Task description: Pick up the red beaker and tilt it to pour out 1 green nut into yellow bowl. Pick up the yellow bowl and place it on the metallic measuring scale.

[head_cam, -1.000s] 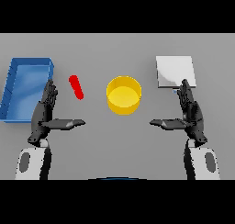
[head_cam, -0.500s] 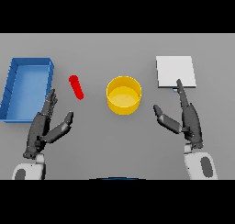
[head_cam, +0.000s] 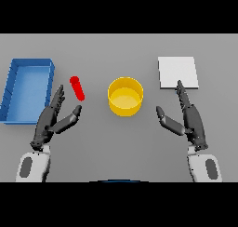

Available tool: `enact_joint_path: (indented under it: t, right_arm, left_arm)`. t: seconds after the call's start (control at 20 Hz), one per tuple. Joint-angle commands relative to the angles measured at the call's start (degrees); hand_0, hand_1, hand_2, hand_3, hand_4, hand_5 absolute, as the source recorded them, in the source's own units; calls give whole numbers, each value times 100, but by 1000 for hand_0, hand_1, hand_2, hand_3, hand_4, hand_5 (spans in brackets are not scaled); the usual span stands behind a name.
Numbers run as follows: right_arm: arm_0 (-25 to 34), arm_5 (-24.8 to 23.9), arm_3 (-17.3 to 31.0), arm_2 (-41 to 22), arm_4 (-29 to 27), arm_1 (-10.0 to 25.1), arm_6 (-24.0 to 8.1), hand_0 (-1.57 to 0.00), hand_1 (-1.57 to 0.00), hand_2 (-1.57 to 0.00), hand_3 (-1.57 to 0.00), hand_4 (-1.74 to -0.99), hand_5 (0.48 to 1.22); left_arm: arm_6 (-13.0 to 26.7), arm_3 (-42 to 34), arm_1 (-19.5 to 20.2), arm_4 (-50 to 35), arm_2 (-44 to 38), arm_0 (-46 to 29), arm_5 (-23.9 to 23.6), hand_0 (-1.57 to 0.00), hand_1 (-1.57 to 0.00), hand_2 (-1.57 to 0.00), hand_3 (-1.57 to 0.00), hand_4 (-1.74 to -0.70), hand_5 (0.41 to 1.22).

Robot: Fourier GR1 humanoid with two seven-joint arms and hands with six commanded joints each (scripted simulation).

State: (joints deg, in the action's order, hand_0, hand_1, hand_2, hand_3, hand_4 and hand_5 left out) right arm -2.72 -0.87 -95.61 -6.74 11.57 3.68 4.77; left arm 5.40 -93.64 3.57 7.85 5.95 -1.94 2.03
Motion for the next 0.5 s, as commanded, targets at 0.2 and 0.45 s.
enact_joint_path:
  t: [0.2,0.45]
  right_arm:
    - [34,-16,-52,10,-34,-38,7,1,1,1,1,-1225,627]
    - [4,-22,-58,2,36,14,-20,1,1,1,1,-1218,626]
  left_arm:
    - [-292,1188,71,54,-271,903,-19,1,1,1,1,-1176,640]
    - [-669,1941,43,54,-391,1478,13,1,1,1,1,-1197,646]
